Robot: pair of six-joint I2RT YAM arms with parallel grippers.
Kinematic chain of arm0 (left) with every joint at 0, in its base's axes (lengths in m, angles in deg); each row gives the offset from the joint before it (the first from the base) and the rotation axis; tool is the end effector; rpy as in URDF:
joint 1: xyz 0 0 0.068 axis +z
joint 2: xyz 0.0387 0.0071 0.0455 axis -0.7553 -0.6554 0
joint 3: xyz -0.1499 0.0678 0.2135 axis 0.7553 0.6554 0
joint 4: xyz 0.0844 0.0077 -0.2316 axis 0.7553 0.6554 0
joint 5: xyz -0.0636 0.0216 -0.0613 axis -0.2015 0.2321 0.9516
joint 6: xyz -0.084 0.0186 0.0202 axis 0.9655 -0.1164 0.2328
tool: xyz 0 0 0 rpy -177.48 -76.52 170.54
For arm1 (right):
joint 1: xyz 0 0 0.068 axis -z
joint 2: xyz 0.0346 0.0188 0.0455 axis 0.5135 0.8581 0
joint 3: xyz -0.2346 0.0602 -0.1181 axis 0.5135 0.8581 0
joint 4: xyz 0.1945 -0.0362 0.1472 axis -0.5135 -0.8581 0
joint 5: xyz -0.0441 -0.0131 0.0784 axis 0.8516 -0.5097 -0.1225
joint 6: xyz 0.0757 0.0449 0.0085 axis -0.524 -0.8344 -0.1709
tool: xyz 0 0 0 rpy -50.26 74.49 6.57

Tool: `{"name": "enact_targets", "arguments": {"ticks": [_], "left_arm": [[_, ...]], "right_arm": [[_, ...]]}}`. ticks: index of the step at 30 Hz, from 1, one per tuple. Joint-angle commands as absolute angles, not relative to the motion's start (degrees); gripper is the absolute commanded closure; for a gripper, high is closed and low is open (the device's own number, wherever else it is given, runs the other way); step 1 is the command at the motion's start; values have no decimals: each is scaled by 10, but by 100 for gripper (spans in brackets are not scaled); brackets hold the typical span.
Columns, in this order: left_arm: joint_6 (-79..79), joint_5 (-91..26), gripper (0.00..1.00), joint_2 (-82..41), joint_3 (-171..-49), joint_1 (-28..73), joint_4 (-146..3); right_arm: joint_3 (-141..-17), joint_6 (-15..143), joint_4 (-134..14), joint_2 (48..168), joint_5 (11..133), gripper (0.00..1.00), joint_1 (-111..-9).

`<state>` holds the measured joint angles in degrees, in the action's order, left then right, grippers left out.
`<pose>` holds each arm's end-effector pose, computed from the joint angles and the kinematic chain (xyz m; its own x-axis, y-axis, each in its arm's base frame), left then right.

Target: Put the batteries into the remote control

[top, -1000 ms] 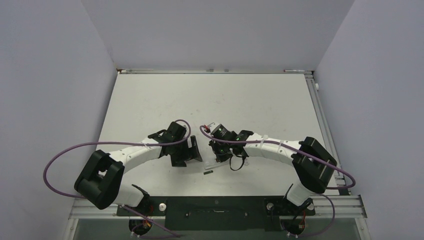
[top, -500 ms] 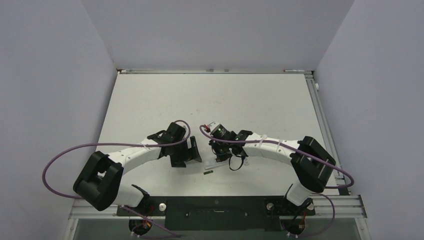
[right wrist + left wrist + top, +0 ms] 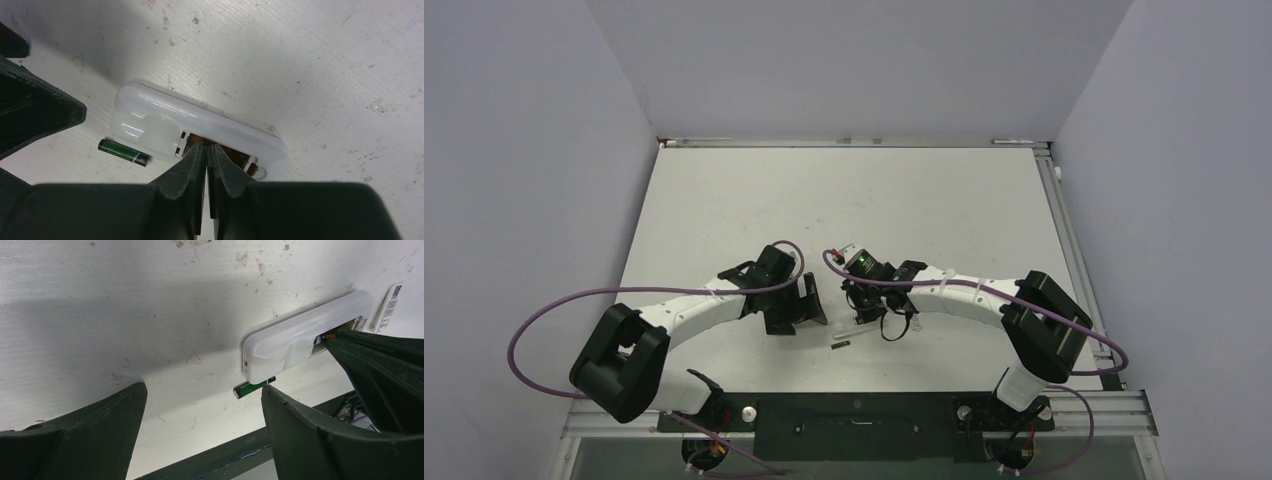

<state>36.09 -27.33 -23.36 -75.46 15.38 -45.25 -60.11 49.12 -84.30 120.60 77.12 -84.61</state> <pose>0.1937 -0.1509 0.1295 -0.9671 -0.2160 -0.1341 -0.1332 0.8798 -0.4563 0.1909 0.2668 0.1501 -0.7876 -0.4491 -0.4219 -0.5686 0.7935 0.2168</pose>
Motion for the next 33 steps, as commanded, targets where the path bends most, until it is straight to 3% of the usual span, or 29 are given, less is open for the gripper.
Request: {"name": "enact_targets", "arguments": {"ticks": [1,33], "left_arm": [[357,-281,18,-218,-755,152,-454],[356,-280,18,-233,-761,152,-462]], "right_arm": [[-614,484,-819,1214,788,92,-850],[-577,476,-829,1188,799,92,-855]]}}
